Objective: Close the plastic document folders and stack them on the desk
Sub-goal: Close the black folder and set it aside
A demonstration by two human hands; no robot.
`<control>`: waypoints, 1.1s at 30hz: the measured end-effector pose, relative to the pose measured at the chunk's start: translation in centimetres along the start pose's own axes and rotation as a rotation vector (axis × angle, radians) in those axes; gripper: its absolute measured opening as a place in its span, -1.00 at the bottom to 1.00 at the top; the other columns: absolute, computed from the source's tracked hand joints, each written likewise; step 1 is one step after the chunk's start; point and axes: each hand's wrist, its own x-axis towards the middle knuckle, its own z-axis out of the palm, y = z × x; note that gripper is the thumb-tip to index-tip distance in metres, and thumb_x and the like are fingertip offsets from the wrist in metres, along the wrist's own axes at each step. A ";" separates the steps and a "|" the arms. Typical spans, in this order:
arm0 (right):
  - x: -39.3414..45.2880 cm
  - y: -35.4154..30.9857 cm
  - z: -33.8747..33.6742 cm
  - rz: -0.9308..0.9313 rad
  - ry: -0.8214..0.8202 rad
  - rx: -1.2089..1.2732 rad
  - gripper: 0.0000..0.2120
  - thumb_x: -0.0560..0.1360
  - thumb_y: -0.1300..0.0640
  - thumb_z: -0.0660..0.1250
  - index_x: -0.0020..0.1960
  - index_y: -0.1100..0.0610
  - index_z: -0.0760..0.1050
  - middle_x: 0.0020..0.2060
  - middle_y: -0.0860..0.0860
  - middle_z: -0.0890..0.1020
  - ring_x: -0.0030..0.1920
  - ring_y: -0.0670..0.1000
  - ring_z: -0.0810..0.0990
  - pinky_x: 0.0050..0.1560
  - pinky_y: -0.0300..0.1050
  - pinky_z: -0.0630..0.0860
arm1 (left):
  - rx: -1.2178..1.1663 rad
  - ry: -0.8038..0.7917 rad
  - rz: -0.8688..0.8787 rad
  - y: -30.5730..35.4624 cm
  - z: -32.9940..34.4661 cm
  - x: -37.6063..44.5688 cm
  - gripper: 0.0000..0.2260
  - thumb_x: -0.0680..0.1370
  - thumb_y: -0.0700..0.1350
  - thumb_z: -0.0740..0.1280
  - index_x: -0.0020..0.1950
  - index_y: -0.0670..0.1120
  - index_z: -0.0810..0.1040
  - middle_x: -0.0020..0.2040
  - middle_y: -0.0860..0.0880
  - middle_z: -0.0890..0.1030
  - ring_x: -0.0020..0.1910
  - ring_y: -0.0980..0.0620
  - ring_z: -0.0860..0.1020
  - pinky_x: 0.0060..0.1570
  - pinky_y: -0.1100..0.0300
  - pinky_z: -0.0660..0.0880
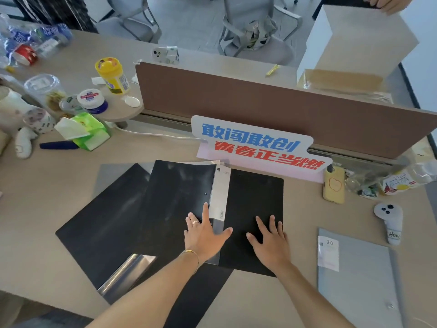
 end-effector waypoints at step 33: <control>-4.5 -12.7 -3.8 -0.162 -0.175 0.877 -0.35 0.60 -0.25 0.07 0.60 -0.19 -0.13 0.61 -0.08 0.05 0.59 0.12 0.09 0.54 0.09 0.02 | -0.026 0.476 0.188 -1.2 -18.5 -11.0 -0.43 0.63 -0.16 0.24 0.59 0.13 0.16 0.06 -0.03 0.64 -0.16 -0.03 0.61 -0.11 0.02 0.60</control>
